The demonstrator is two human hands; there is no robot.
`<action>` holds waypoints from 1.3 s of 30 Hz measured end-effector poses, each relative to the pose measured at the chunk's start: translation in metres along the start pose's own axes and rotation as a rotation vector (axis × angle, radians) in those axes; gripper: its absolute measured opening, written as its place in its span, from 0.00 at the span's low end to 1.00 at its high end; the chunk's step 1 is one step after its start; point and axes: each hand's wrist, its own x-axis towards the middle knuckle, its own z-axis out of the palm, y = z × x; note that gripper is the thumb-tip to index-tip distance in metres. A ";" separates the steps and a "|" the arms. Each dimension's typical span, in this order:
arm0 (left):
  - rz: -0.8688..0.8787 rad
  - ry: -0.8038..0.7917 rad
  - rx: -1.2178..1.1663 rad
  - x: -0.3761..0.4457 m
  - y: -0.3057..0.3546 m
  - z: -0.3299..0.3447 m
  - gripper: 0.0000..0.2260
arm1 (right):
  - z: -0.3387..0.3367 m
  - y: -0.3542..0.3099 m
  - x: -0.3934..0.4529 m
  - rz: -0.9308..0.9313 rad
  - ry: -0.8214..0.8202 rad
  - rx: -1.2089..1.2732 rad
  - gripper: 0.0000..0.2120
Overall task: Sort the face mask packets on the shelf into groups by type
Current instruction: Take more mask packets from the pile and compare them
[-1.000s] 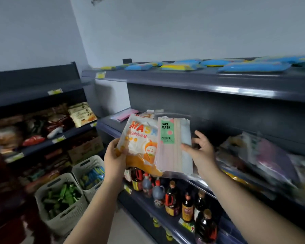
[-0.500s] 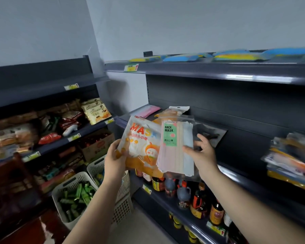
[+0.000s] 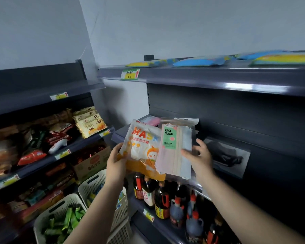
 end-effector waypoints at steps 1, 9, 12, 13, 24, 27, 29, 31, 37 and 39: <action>-0.013 -0.018 -0.034 0.012 0.000 0.008 0.13 | 0.001 -0.001 0.011 -0.007 0.012 -0.006 0.32; -0.121 -0.172 -0.167 0.094 -0.014 0.059 0.16 | -0.008 -0.002 0.073 -0.025 0.126 -0.015 0.35; -0.174 -0.234 -0.198 0.122 -0.019 0.078 0.15 | -0.012 -0.003 0.084 -0.029 0.172 -0.038 0.35; -0.183 -0.252 -0.202 0.132 -0.021 0.085 0.14 | -0.013 -0.003 0.088 -0.023 0.195 -0.042 0.36; -0.210 -0.515 -0.040 0.218 -0.036 0.147 0.11 | -0.011 -0.006 0.105 0.026 0.475 -0.049 0.36; -0.237 -0.618 0.064 0.239 -0.043 0.157 0.08 | -0.010 -0.006 0.105 0.040 0.535 -0.016 0.33; -0.203 -0.723 0.214 0.254 -0.050 0.162 0.06 | -0.009 -0.004 0.105 0.056 0.545 0.036 0.29; -0.146 -0.753 0.381 0.262 -0.053 0.169 0.11 | -0.009 0.000 0.104 0.069 0.570 0.019 0.24; 0.124 -0.779 0.645 0.274 -0.070 0.180 0.40 | 0.001 0.003 0.082 0.030 0.671 0.037 0.18; 0.202 -0.766 0.867 0.270 -0.068 0.180 0.40 | 0.003 0.003 0.074 0.009 0.708 0.034 0.24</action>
